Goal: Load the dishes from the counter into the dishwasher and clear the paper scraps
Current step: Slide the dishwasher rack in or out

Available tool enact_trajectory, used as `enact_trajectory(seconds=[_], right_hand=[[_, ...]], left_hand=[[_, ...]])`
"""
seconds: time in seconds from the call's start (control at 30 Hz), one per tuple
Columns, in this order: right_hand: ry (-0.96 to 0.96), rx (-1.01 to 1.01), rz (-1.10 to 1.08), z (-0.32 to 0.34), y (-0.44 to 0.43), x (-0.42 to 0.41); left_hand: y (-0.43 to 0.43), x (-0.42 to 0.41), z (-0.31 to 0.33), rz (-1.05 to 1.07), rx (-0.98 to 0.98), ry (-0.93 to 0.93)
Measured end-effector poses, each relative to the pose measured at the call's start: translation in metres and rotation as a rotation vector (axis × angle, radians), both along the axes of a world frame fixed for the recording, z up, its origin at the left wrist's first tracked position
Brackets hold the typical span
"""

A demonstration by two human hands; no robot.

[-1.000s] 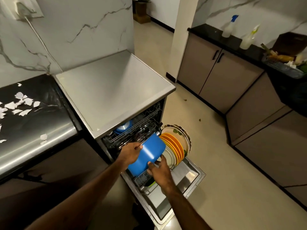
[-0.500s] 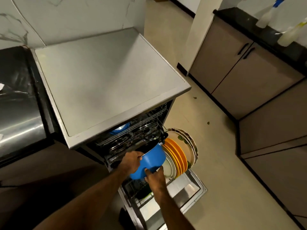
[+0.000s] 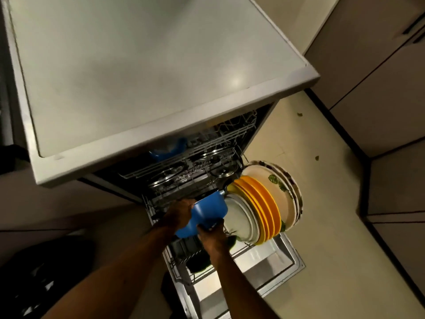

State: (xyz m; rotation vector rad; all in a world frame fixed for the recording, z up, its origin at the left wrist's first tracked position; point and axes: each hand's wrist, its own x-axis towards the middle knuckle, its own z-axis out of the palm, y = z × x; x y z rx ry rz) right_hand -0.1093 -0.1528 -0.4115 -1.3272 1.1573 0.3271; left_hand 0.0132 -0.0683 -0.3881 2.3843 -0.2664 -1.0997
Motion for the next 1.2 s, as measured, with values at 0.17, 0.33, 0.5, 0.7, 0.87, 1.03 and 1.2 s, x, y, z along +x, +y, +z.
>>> enact_trajectory(seconds=[0.17, 0.33, 0.5, 0.7, 0.87, 1.03, 1.2], right_hand=[[-0.005, 0.004, -0.005, -0.007, -0.01, 0.01], [-0.021, 0.034, -0.027, -0.035, -0.018, 0.006], [-0.016, 0.045, 0.101, -0.035, -0.028, 0.011], [-0.064, 0.018, 0.266, -0.028, -0.027, 0.014], [-0.053, -0.01, 0.327, -0.031, -0.026, 0.009], [-0.05, 0.033, 0.24, -0.026, -0.039, -0.005], [-0.144, 0.13, 0.157, -0.018, -0.049, -0.024]], left_hand=[[-0.005, 0.005, -0.02, -0.006, -0.01, 0.015], [-0.017, 0.009, -0.045, 0.065, -0.025, 0.046], [-0.029, 0.014, -0.059, 0.119, 0.014, 0.061], [-0.034, 0.026, -0.062, 0.13, 0.006, 0.019], [-0.035, 0.025, -0.058, 0.162, 0.014, 0.0], [-0.035, 0.006, -0.061, 0.147, 0.046, 0.034], [-0.029, -0.017, -0.07, 0.225, 0.103, 0.041]])
